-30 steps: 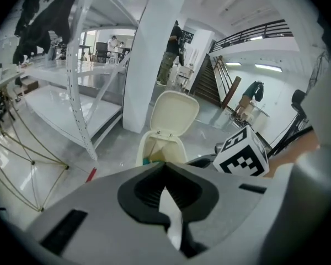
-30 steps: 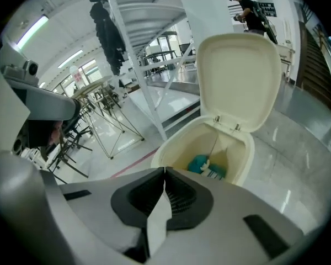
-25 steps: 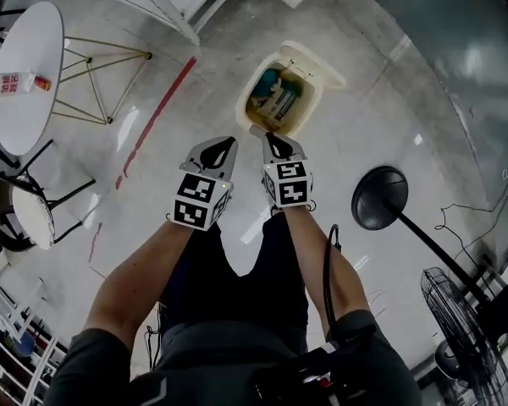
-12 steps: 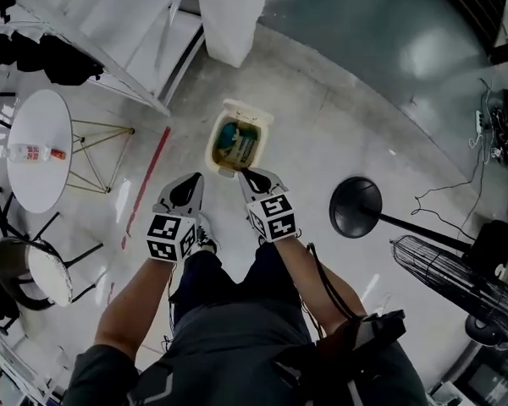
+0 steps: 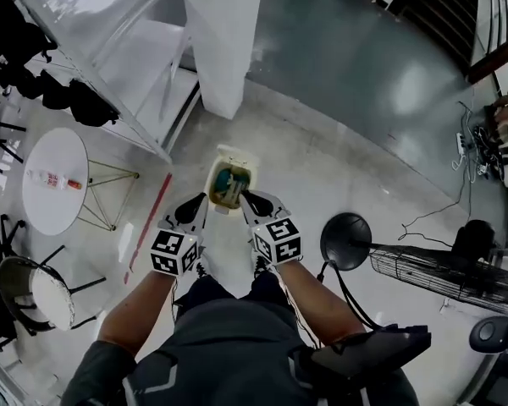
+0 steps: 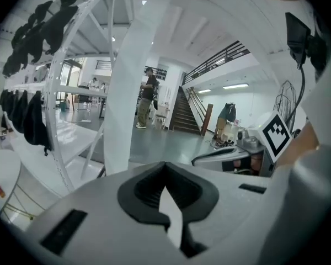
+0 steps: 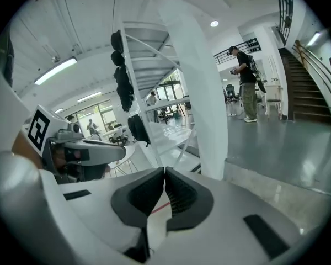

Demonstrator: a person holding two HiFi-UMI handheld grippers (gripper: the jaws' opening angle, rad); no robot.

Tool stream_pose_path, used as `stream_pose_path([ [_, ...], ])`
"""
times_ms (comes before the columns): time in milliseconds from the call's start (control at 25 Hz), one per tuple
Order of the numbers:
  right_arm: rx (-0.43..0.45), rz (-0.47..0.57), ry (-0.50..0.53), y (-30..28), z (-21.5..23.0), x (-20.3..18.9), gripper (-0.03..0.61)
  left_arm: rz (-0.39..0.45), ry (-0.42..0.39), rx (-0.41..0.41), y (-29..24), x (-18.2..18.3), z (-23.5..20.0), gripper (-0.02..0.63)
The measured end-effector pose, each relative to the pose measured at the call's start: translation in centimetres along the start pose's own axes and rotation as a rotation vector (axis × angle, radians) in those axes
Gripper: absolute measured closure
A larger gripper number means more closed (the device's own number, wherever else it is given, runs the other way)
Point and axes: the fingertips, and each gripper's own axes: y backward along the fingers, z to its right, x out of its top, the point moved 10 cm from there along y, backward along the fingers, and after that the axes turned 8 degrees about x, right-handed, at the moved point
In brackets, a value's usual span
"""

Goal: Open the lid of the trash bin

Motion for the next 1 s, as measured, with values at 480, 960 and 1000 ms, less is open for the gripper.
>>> stream_pose_path([
  [480,-0.002,0.130,0.086,6.1,-1.2,8.1,0.551,0.148,-0.024,0.012,4.3,6.8,1.5,0.606],
  [960,-0.048,0.304,0.183,12.6,-2.1,15.3,0.551,0.283,-0.069,0.015,8.4,13.9,3.5,0.606],
  [1000,-0.053,0.321,0.188,13.1,-2.2,15.8,0.551,0.298,-0.071,0.022,8.8,14.5,3.5,0.606],
])
